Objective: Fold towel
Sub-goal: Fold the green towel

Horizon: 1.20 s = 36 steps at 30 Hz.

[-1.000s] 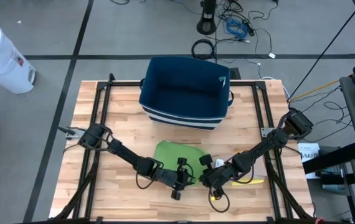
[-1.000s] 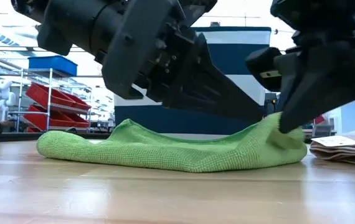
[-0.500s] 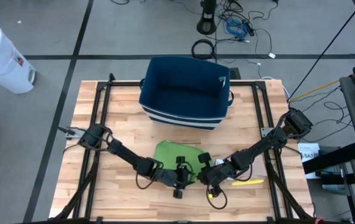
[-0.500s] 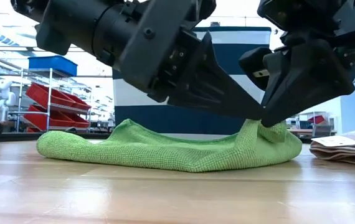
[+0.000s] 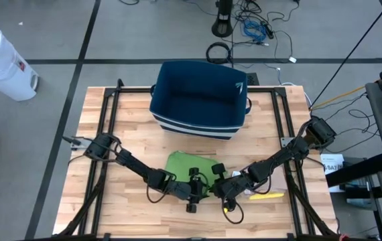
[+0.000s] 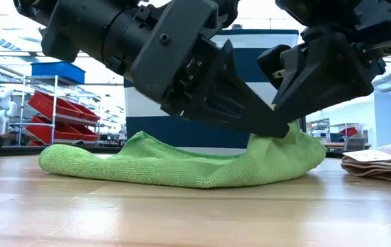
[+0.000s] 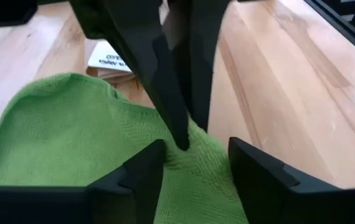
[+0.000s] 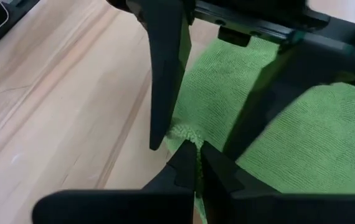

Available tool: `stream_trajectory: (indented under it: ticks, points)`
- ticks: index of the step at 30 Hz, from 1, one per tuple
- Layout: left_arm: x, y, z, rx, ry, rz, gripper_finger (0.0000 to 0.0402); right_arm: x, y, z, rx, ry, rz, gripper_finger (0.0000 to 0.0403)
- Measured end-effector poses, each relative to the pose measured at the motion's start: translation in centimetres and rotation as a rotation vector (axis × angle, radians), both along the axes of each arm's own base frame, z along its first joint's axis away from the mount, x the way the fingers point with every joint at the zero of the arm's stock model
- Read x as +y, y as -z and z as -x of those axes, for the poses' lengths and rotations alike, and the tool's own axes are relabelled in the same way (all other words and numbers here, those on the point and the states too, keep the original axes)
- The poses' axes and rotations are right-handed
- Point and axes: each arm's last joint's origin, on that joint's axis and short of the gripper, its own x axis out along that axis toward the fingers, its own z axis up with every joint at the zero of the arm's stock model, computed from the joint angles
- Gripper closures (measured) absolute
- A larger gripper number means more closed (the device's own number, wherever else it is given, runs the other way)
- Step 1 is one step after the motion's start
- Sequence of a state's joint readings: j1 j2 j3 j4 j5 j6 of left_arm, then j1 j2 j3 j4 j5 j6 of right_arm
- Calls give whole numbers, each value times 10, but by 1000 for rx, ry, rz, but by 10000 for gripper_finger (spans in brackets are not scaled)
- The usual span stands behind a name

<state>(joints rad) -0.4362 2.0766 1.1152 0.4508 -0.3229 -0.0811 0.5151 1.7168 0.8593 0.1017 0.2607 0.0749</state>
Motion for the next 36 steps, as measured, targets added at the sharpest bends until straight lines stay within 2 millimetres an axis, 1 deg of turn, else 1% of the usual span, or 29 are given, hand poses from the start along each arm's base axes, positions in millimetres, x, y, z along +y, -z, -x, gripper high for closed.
stream_trajectory:
  ticks: [3, 7, 10, 13, 15, 18, 21, 23, 25, 27, 29, 33, 36]
  points:
    - [0, 1, 1, 18, -5, -4, 244, 0, 0, 0, 1, 2, 0, 401]
    - [1, 3, 2, 28, -27, -13, 293, 0, 0, 0, 5, 3, -8, 401]
    - [-1, 2, 2, 18, -8, -42, 332, 1, 0, 0, 17, -38, -24, 398]
    - [-4, 2, 4, 14, 21, -76, 371, 5, 0, 4, 27, -71, 0, 374]
    - [-8, 3, 5, 24, 56, -83, 389, 7, 0, 8, 34, -76, 34, 344]
    - [-14, 5, 9, 48, 105, -91, 395, 8, 3, 15, 69, -53, 125, 287]
    - [-22, 6, 14, 64, 153, -86, 396, 7, 7, 20, 120, -51, 166, 228]
    - [-28, 6, 17, 69, 198, -94, 397, 6, 8, 22, 145, -49, 165, 196]
    - [-32, 6, 20, 73, 218, -96, 397, 7, 9, 23, 154, -56, 161, 174]
    - [-35, 7, 21, 78, 225, -98, 397, 9, 9, 23, 158, -79, 146, 162]
    - [-37, 7, 23, 83, 232, -101, 398, 10, 9, 24, 168, -109, 114, 160]
    - [-39, 8, 25, 94, 239, -107, 398, 10, 10, 25, 188, -106, 116, 170]
    - [-41, 8, 26, 93, 245, -106, 398, 11, 15, 27, 213, -109, 132, 181]
